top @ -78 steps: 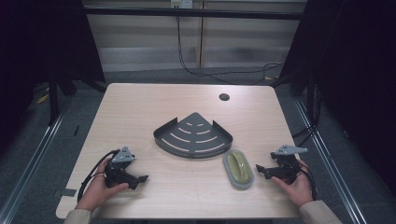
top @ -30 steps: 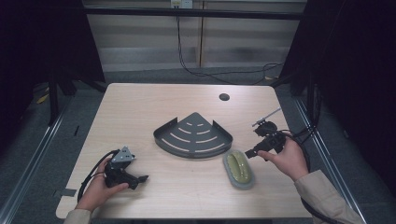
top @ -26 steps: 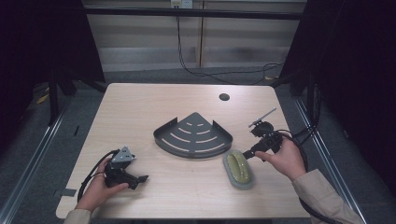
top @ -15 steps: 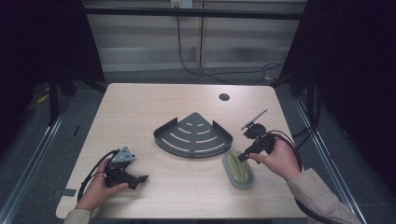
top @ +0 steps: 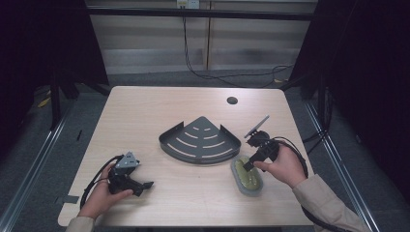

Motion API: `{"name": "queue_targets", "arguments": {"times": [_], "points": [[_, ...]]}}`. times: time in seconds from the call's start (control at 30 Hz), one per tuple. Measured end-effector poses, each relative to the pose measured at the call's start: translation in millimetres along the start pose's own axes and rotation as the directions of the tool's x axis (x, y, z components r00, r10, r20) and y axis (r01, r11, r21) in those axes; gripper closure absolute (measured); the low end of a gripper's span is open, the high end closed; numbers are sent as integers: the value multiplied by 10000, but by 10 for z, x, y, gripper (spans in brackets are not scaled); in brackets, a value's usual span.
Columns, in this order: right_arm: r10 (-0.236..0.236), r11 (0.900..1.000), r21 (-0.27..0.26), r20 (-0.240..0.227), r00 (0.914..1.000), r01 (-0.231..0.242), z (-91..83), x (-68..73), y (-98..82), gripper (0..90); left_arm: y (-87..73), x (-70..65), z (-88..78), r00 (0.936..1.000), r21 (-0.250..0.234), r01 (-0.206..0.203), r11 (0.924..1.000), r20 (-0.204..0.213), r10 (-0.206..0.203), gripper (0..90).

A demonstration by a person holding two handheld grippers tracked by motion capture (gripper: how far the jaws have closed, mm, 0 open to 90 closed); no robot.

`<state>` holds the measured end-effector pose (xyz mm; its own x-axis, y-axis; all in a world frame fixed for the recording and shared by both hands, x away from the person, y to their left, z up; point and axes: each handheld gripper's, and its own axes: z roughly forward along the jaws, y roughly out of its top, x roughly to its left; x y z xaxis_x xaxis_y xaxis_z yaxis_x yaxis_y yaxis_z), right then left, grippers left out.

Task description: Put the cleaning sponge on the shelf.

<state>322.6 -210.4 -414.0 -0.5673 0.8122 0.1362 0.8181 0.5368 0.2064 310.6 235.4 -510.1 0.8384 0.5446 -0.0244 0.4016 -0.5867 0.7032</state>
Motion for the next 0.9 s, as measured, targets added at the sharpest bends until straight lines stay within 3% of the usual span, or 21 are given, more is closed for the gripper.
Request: {"name": "queue_targets", "arguments": {"times": [0.63, 0.77, 0.83, 0.9], "points": [[185, 9973, 717, -344, 9992, -160, 130, 48, 17, 538, 0, 5, -3, 10000, 24, -27, 10000, 25, 27, 0], [139, 9959, 903, -366, 9992, -105, 144, 52, 15, 619, 0, 5, -3, 10000, 24, -35, 10000, 25, 35, 0], [59, 9957, 927, -323, 9995, -29, 129, 56, 11, 708, 0, 5, -3, 10000, 32, -60, 10000, 19, 60, 1], [-76, 9953, 959, -216, 9997, 96, 96, 63, 11, 714, -1, 5, -2, 10000, 19, -39, 10000, 31, 39, 0]]}}
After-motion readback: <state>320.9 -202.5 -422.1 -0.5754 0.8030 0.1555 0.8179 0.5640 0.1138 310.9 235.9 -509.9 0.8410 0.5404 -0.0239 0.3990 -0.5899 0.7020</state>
